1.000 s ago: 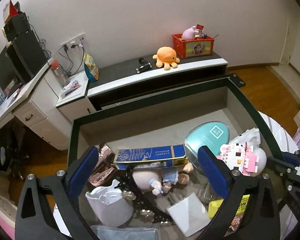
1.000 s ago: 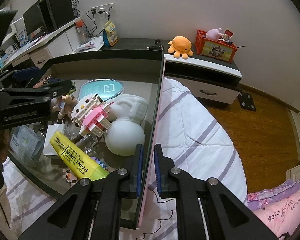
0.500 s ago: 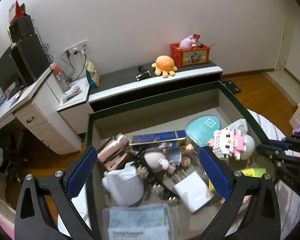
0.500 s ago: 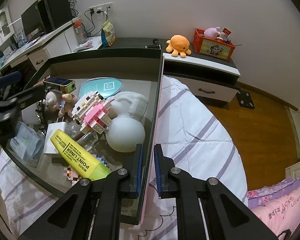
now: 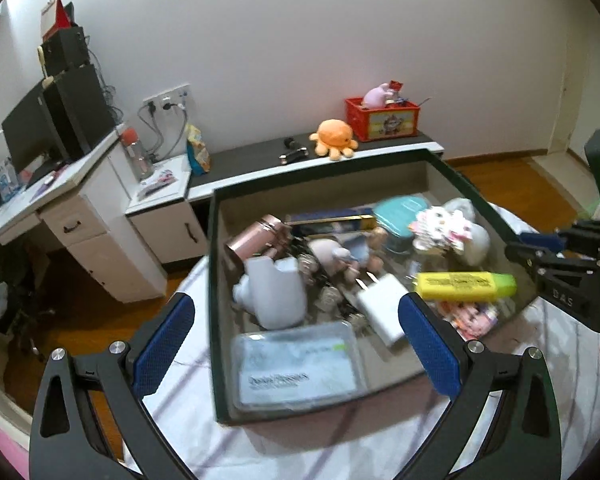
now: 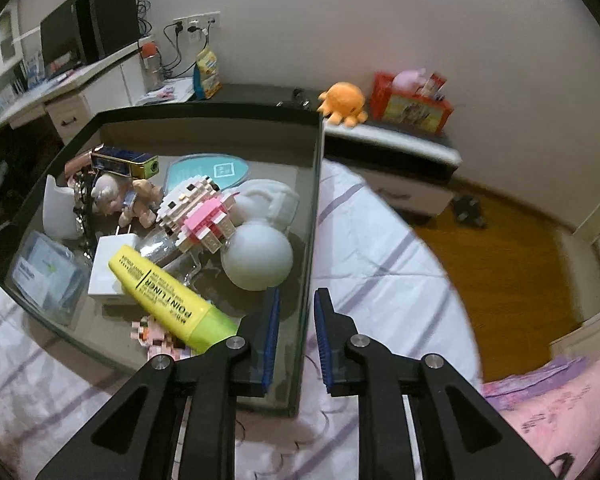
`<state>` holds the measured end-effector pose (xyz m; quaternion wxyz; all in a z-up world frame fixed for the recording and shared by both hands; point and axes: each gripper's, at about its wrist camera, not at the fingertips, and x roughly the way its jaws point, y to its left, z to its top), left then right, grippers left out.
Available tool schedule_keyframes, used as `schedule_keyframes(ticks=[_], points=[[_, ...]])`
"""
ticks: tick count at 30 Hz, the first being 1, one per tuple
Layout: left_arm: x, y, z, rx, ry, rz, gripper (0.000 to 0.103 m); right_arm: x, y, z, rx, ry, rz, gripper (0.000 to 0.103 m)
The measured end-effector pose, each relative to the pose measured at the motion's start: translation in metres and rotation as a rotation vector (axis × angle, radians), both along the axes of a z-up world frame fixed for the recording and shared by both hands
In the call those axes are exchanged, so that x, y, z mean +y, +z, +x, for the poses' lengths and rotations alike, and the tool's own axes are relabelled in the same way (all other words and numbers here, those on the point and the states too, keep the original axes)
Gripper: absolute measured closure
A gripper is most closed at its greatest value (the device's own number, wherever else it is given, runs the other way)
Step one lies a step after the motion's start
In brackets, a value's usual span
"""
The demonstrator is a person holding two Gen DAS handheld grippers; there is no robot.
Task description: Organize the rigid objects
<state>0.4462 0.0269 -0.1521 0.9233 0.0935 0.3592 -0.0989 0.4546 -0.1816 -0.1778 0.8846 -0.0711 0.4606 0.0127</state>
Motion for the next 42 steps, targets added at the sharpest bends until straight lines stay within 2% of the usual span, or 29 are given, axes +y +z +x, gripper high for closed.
schedule_keyframes(ticks=[3,5,9,10,12,14,15,18,20,24,32,42], points=[[-0.006,-0.003,-0.004,0.012,-0.008,-0.009,0.0,0.013,0.014,-0.012,-0.057,0.006,-0.051,0.073],[-0.009,-0.002,-0.007,0.01,-0.012,-0.024,0.0,0.021,0.022,-0.019,-0.078,0.034,-0.036,0.062],[-0.012,0.002,-0.012,0.01,-0.022,-0.05,0.0,0.039,0.034,-0.027,-0.1,0.095,-0.019,0.06],[-0.012,0.003,-0.013,0.009,-0.024,-0.051,0.0,0.041,0.036,-0.028,-0.101,0.103,-0.018,0.057],[-0.011,0.004,-0.014,0.004,-0.016,-0.05,0.0,0.044,0.038,-0.028,-0.106,0.111,-0.005,0.044],[-0.007,0.004,-0.015,0.006,-0.008,-0.061,0.0,0.043,0.039,-0.027,-0.115,0.103,-0.007,0.024],[-0.004,0.004,-0.015,0.007,0.002,-0.066,0.0,0.042,0.04,-0.026,-0.124,0.089,-0.01,0.018],[0.0,0.003,-0.013,0.019,0.009,-0.074,0.0,0.036,0.04,-0.028,-0.137,0.087,0.051,0.009],[0.001,0.003,-0.014,0.015,0.015,-0.072,0.0,0.036,0.04,-0.027,-0.151,0.057,0.019,0.0],[0.003,0.005,-0.015,0.003,0.031,-0.062,0.0,0.034,0.044,-0.03,-0.16,0.06,0.047,0.0],[0.008,0.012,-0.026,-0.03,0.091,-0.012,0.0,0.033,0.049,-0.044,-0.158,0.062,0.039,0.0],[0.011,0.048,-0.082,-0.142,0.087,-0.03,0.0,0.042,0.076,-0.093,-0.214,0.102,0.087,0.0]])
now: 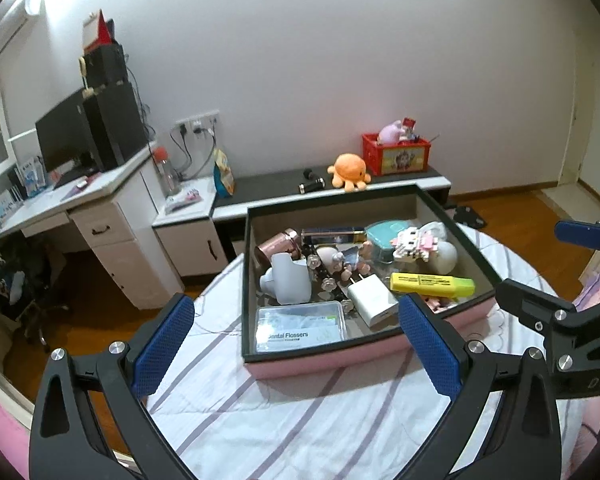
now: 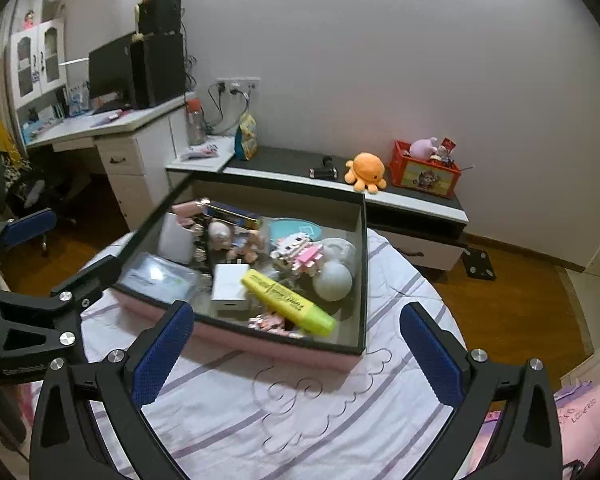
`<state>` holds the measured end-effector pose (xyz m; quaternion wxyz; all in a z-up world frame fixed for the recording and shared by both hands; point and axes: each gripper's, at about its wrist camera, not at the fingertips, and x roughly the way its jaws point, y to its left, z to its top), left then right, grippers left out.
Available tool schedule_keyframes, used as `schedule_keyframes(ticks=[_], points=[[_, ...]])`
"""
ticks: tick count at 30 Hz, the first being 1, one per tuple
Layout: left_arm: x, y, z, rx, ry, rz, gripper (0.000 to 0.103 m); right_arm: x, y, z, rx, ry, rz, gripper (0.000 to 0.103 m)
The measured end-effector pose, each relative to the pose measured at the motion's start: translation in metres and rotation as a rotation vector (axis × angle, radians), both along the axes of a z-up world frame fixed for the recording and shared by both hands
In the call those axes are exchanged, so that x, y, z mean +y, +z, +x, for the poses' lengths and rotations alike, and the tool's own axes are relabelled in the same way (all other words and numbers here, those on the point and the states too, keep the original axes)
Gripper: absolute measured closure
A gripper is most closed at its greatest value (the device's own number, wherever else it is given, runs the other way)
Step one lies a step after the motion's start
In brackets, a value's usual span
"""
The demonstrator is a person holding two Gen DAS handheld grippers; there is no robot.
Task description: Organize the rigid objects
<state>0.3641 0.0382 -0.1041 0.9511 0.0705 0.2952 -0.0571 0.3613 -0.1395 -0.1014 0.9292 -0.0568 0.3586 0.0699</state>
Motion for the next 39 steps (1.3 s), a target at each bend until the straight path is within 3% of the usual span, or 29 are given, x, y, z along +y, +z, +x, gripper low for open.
schedule_keyframes(ticks=[19,39], points=[[0.006,0.056,-0.132,-0.206,0.029,-0.006,0.0,0.01,0.053,-0.124,-0.169,0.046,0.09,0.0],[-0.007,0.08,-0.215,-0.456,0.084,0.011,0.0,-0.005,0.07,-0.202,-0.38,0.024,0.153,0.0]])
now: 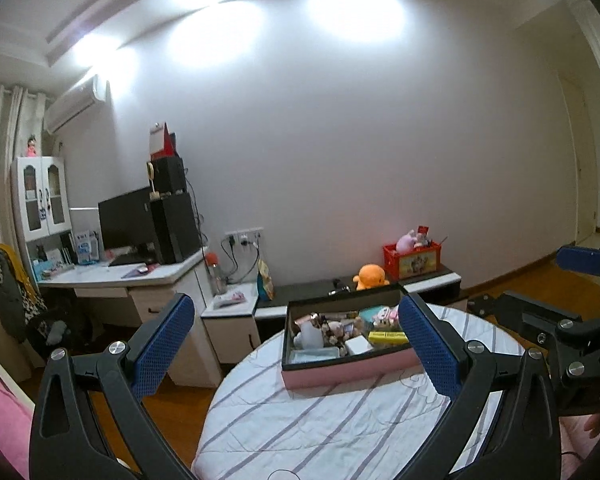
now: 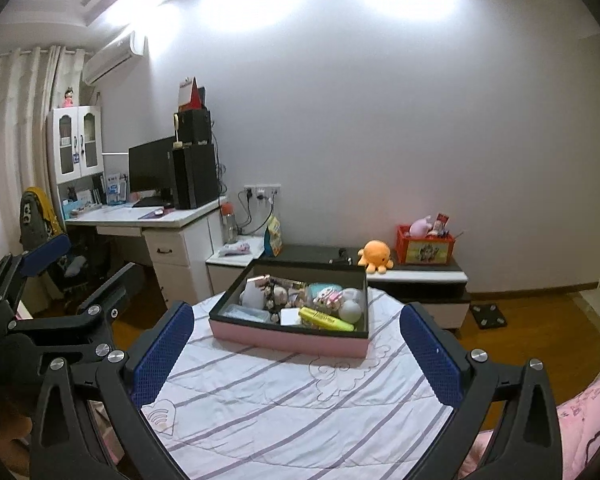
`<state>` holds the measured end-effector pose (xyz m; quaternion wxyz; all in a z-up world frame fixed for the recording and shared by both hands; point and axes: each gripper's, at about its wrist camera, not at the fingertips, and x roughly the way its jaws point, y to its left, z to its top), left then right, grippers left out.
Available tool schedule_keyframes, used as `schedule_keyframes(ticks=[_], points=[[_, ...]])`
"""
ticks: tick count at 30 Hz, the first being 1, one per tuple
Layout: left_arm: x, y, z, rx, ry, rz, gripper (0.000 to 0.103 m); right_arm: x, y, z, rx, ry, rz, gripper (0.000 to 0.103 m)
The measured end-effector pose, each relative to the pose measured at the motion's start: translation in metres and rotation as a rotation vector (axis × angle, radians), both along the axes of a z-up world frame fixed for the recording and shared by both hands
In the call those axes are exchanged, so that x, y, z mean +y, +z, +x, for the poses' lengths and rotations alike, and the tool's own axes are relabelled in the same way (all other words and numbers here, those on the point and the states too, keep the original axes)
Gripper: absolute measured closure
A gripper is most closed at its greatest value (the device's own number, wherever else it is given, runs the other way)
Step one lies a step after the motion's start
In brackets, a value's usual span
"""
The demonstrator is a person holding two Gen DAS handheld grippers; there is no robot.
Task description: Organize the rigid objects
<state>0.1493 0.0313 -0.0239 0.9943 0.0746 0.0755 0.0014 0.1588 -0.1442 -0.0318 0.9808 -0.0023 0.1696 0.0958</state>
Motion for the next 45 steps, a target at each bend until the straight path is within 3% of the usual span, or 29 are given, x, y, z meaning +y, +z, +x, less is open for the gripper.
schedule_keyframes(ticks=[6,14,23,32,45], points=[[0.003,0.008,-0.02,-0.063,0.014,-0.017,0.0,0.004,0.011,-0.024,-0.09,-0.014,-0.014,0.0],[0.006,0.022,-0.026,-0.11,-0.014,-0.058,0.0,-0.001,0.022,-0.031,-0.125,0.016,0.054,0.0],[0.008,0.022,-0.014,-0.082,-0.021,-0.112,0.0,0.005,0.03,-0.031,-0.156,-0.004,0.021,0.0],[0.009,0.019,-0.009,-0.1,-0.011,-0.124,0.0,0.007,0.028,-0.024,-0.172,-0.006,0.018,0.0],[0.008,0.015,-0.003,-0.109,0.031,-0.07,0.0,0.014,0.024,-0.017,-0.18,-0.004,-0.003,0.0]])
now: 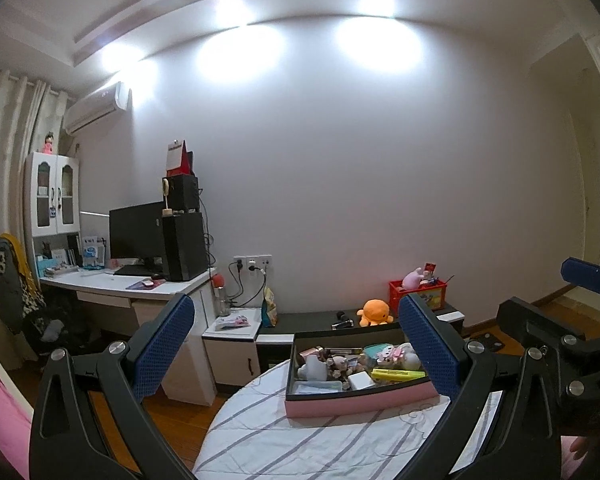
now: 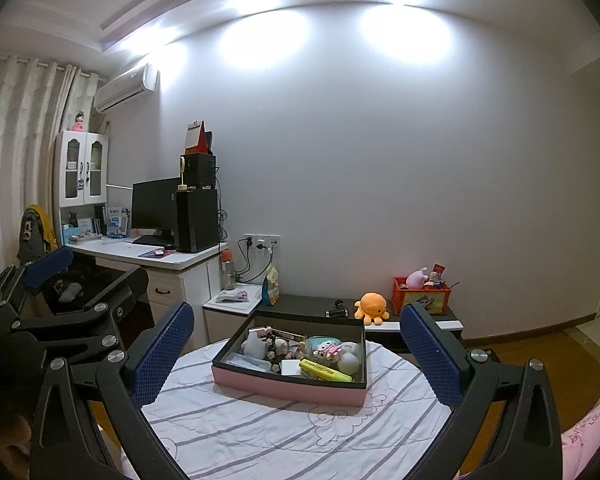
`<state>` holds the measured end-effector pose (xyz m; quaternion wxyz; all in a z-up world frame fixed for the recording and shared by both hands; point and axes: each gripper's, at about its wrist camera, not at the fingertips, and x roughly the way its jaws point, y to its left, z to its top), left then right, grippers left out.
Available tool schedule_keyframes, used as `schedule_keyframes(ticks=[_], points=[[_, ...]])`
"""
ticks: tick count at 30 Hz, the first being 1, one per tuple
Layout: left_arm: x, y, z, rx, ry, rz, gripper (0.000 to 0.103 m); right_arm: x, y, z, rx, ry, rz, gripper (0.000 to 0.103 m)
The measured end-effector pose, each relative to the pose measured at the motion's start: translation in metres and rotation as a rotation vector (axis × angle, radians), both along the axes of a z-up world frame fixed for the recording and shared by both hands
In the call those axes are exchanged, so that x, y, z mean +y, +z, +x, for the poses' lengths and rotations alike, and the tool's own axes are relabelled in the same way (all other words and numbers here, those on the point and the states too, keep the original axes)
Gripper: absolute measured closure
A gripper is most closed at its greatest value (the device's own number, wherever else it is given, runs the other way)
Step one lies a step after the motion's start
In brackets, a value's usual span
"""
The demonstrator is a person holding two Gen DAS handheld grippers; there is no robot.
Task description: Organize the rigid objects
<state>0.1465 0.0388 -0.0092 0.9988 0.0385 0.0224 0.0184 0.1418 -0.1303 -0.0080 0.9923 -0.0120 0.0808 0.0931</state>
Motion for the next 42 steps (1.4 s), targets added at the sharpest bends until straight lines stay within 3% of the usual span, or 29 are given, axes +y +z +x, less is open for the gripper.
schedule_keyframes(ticks=[16,42], points=[[0.0015,-0.0029,0.0019,-0.007,-0.027,-0.032,0.0,0.0,-0.0005,-0.0026,0.002,0.002,0.004,0.0],[0.0048,-0.0029,-0.0003,-0.002,-0.023,-0.014,0.0,0.0044,-0.001,-0.0018,0.017,0.004,0.0,0.0]])
